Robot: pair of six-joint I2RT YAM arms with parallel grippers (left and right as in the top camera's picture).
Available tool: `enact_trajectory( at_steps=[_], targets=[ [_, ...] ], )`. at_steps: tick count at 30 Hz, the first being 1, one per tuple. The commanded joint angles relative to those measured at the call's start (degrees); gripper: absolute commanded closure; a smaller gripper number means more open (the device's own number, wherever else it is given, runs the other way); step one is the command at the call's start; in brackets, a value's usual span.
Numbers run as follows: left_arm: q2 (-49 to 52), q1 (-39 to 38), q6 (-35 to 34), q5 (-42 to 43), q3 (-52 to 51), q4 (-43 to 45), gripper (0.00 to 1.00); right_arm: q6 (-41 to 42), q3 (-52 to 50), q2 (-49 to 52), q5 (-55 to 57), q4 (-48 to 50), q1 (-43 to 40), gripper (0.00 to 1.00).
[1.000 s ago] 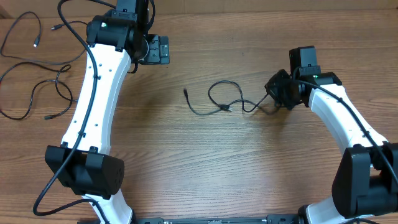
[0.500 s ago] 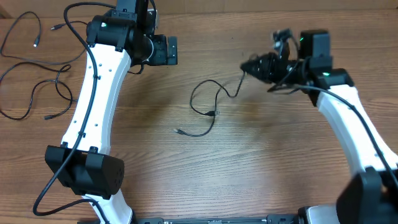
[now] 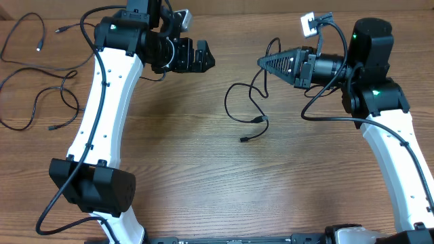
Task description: Untangle cables
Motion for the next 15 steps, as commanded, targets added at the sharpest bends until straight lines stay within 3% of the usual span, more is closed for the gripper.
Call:
enact_trajectory(
  at_steps=[1, 9, 15],
  targets=[
    [0.0, -0.9, 3.8, 6.0, -0.3, 0.0, 0.0, 6.0, 1.2, -0.3, -1.7, 4.5, 0.3, 0.96],
    [0.1, -4.9, 7.7, 5.5, -0.3, -1.0, 0.0, 17.6, 1.2, -0.3, -2.5, 18.3, 0.3, 0.96],
    [1.1, -6.7, 16.3, 5.0, -0.3, -3.8, 0.0, 24.2, 1.2, -0.3, -2.5, 25.8, 0.3, 0.96]
  ],
)
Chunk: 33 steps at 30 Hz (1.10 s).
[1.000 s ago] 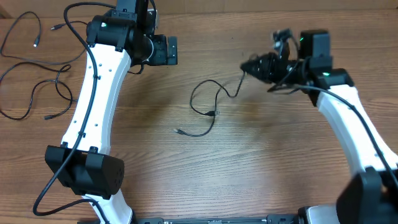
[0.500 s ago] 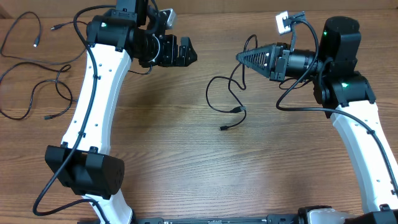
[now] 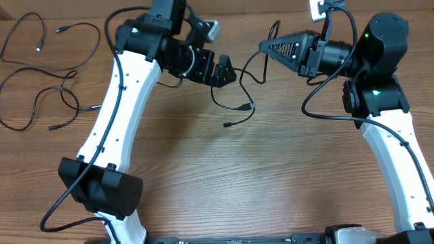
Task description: Untangle cables
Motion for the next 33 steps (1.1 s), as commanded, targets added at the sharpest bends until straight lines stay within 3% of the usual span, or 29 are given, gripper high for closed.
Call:
enact_trajectory(
  at_steps=[1, 8, 13, 19, 21, 25, 30, 33],
  targets=[
    [1.4, -0.9, 9.2, 0.1, -0.2, -1.2, 0.0, 7.5, 1.2, -0.3, -0.5, 4.2, 0.3, 0.96],
    [6.9, -1.2, 10.0, -7.5, -0.2, 2.0, 0.01, 17.9, 1.2, -0.3, -1.4, 11.9, 0.3, 0.96],
    [11.8, -1.2, 7.9, -9.7, -0.2, 6.8, 0.08, 22.8, 1.2, -0.3, -1.8, 14.3, 0.3, 0.96],
    [17.3, -0.3, -3.3, -31.9, -0.2, 5.9, 0.11, 24.0, 1.2, -0.3, -1.8, 14.6, -0.7, 0.96],
    [18.3, 0.2, -4.7, -35.6, -0.2, 4.3, 0.12, 24.0, 1.2, -0.3, -1.8, 14.6, -1.5, 0.96],
    [18.4, 2.1, -6.9, -37.0, -0.1, 2.0, 0.17, 24.0, 1.2, -0.3, -1.8, 15.9, -3.6, 0.96],
    [16.6, 3.8, -8.7, -36.2, 2.9, -0.3, 0.07, 23.9, 1.2, -0.3, -1.5, 17.5, -5.6, 0.96],
    [14.2, 4.2, -8.4, -31.5, 6.5, -0.8, 0.01, 23.5, 1.2, -0.3, -1.4, 17.4, -5.7, 0.96]
  ],
)
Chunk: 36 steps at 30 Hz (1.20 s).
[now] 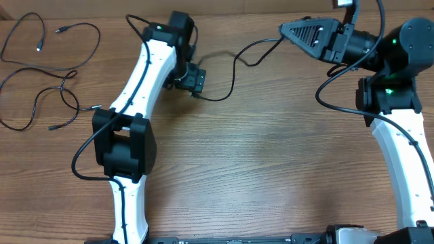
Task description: Untangle cables
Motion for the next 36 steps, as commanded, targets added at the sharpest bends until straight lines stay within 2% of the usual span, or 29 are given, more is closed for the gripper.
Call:
enact_trajectory(
  at_steps=[1, 6, 14, 17, 20, 22, 26, 30, 36],
  targets=[
    [-4.8, 1.0, -1.2, 3.9, 6.2, 0.0, 0.0, 0.0, 1.2, -0.5, 0.1, 0.3, -0.4, 0.96],
    [-9.4, 1.0, -0.3, 10.6, 12.5, 0.3, 0.0, -2.3, 1.2, -0.5, 0.3, -0.3, -0.4, 0.96],
    [-13.0, 1.0, -0.3, 14.8, 14.4, -0.3, 0.0, -11.3, 1.2, -0.5, 7.0, -14.4, -0.3, 0.96],
    [-13.0, 0.9, 4.2, 25.5, 14.3, -1.3, 0.0, -16.9, 1.2, -0.5, 13.1, -23.7, 0.2, 0.96],
    [-13.0, 0.3, 15.4, 42.1, 14.3, -2.6, 0.0, -22.9, 1.2, -0.5, 21.1, -32.1, 1.7, 0.96],
    [-13.0, -0.3, 19.9, 47.4, 14.3, -3.7, 0.0, -24.4, 1.2, -0.5, 25.4, -36.0, 2.8, 0.96],
    [-13.0, -2.3, 21.5, 49.0, 14.3, -4.7, 0.0, -23.7, 1.2, -0.5, 28.5, -37.6, 4.3, 0.96],
    [-13.0, -4.9, 24.6, 49.0, 14.3, -4.8, 0.01, -18.6, 1.2, -0.5, 32.5, -37.2, 5.7, 0.96],
    [-13.0, -8.5, 29.0, 49.0, 14.3, -4.1, 0.0, -12.9, 1.2, -0.4, 33.0, -36.3, 7.8, 0.96]
  ],
)
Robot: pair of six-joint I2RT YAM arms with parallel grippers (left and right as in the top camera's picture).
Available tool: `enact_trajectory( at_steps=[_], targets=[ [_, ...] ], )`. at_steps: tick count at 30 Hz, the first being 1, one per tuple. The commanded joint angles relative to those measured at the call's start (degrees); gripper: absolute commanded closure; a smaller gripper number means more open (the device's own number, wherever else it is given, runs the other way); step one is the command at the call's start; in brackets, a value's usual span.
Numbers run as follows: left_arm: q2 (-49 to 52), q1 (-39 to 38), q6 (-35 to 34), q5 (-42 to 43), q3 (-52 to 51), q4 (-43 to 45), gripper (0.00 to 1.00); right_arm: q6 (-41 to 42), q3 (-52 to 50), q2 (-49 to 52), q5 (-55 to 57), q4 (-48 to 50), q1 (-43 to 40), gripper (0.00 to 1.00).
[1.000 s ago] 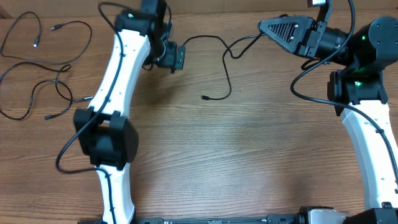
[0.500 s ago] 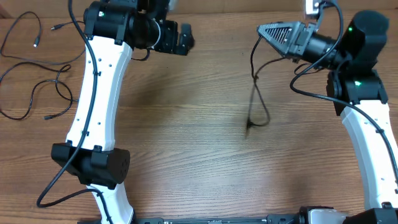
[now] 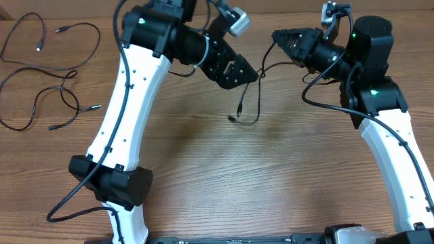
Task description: Untangle cables
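A thin black cable (image 3: pixel 258 102) runs from my right gripper (image 3: pixel 277 36) down to my left gripper (image 3: pixel 255 72). From there it hangs in a loop over the table. Its two plug ends (image 3: pixel 232 118) dangle at the bottom of the loop, left of it. Both grippers are raised above the table's far middle, a short way apart. Each looks shut on the cable. The exact pinch points are hidden by the fingers.
Several other thin black cables (image 3: pixel 41 74) lie spread in loose curves on the far left of the wooden table (image 3: pixel 271 183). The left arm's white link (image 3: pixel 119 122) slants across the left half. The right arm's own wiring (image 3: pixel 325 102) loops beside it.
My left gripper was low at the far middle-left with the cable stretched out to the right gripper. It is now raised and further right, close to the right gripper. The cable hangs in a loop.
At first my right gripper held the cable dangling, and the left gripper was apart from it. Then the left gripper was at the cable. After that the cable was stretched between the two, far apart. Now both hold it close together with the ends hanging.
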Motion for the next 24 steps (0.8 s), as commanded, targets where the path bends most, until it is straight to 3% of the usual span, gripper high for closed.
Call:
enact_trajectory(
  at_steps=[1, 11, 13, 17, 22, 24],
  targets=[
    [0.2, -1.6, 5.1, 1.8, 0.1, 0.7, 0.0, 5.0, 0.9, -0.4, 1.9, 0.7, 1.4, 0.96],
    [0.2, -2.6, 4.8, -5.4, 0.1, 5.2, 0.05, 8.6, 0.9, -0.4, 1.9, 1.9, 5.4, 0.96],
    [0.2, -2.6, 4.8, -5.4, 0.1, 5.2, 0.19, 9.8, 0.9, -0.4, 1.9, 2.8, 5.4, 0.96],
    [0.2, -2.6, 4.8, -7.8, 0.1, 5.4, 0.37, 10.2, 0.9, -0.4, 1.0, 3.1, 5.4, 0.96],
    [0.2, -2.6, 4.8, -7.7, 0.1, 6.9, 0.42, 10.2, 0.9, -0.4, -1.2, 3.1, 5.4, 0.96],
    [0.2, -2.6, 4.3, -7.5, 0.1, 7.8, 0.49, 10.2, 0.9, -0.4, -1.4, 2.7, 5.4, 0.96]
  ],
)
